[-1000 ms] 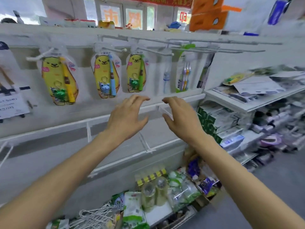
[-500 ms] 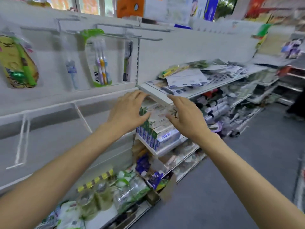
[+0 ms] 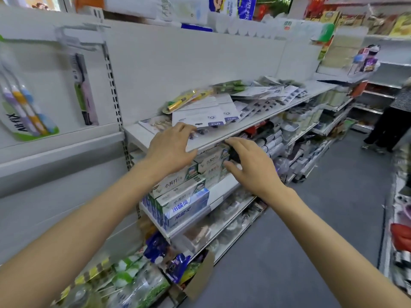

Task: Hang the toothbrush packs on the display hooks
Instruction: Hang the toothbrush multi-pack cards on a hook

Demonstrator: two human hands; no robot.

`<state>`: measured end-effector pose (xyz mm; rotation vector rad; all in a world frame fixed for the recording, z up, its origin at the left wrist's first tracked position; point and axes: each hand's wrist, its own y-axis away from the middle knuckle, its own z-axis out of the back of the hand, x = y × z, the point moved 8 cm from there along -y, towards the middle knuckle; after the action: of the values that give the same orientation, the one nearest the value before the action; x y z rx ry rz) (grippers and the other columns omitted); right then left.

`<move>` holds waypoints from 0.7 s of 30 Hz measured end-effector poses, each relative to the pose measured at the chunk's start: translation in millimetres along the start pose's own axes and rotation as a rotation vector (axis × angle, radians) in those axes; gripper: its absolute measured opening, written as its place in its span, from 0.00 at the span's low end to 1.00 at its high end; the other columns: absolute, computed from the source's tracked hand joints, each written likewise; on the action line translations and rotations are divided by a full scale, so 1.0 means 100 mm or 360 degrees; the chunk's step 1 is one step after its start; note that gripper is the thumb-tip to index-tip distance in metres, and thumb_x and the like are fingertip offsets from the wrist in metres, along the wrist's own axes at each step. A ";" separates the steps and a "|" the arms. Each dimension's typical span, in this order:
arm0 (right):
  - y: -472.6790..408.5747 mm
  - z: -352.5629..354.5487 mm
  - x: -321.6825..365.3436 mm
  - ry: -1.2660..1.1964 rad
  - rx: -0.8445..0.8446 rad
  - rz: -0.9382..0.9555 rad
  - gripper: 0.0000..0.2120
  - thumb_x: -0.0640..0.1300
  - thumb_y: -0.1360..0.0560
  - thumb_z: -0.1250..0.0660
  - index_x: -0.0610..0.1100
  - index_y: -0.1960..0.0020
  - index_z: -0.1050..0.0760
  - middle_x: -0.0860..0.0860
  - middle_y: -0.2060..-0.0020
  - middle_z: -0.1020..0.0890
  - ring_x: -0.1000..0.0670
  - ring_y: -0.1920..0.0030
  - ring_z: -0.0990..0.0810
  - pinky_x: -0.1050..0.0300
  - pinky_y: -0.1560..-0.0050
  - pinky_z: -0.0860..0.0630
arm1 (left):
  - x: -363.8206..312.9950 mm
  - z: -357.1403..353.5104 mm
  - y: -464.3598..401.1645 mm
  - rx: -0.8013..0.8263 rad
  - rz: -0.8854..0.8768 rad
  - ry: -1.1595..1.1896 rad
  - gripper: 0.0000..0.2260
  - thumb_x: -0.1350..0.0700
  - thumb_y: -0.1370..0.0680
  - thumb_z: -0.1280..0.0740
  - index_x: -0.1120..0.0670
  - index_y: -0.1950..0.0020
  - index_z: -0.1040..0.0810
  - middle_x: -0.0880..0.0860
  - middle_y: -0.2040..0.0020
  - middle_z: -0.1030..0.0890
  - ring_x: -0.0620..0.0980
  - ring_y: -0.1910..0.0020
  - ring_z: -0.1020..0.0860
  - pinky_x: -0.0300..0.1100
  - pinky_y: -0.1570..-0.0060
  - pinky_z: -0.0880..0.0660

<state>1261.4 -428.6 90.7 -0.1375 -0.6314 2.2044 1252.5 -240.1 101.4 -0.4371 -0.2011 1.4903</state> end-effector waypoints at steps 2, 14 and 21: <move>-0.18 -0.07 -0.24 -0.0004 -0.0015 -0.0013 0.26 0.50 0.21 0.33 0.44 0.26 0.33 0.48 0.29 0.27 0.46 0.29 0.31 0.49 0.30 0.31 | 0.05 -0.15 -0.32 0.0004 0.0017 -0.0008 0.27 0.45 0.24 0.35 0.46 0.25 0.35 0.49 0.28 0.31 0.54 0.34 0.27 0.50 0.45 0.26; -1.38 -0.39 -1.39 -0.0038 -0.0023 -0.0100 0.24 0.42 0.21 0.34 0.45 0.26 0.32 0.48 0.29 0.27 0.45 0.30 0.29 0.49 0.36 0.29 | 0.70 -0.99 -1.54 0.0375 0.0329 0.0021 0.44 0.31 0.36 0.40 0.44 0.21 0.43 0.53 0.22 0.39 0.61 0.32 0.30 0.54 0.38 0.27; -2.03 -0.70 -1.99 -0.0012 -0.0072 -0.0045 0.29 0.26 0.27 0.39 0.43 0.28 0.29 0.46 0.31 0.24 0.41 0.33 0.27 0.45 0.39 0.26 | 0.83 -0.80 -1.50 0.0207 0.0240 0.0456 0.45 0.26 0.39 0.28 0.42 0.26 0.31 0.41 0.27 0.30 0.45 0.31 0.30 0.45 0.33 0.31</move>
<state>1553.7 -439.8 105.9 -0.1428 -0.6841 2.1652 1428.6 -173.8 77.6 -0.5635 0.1576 1.5578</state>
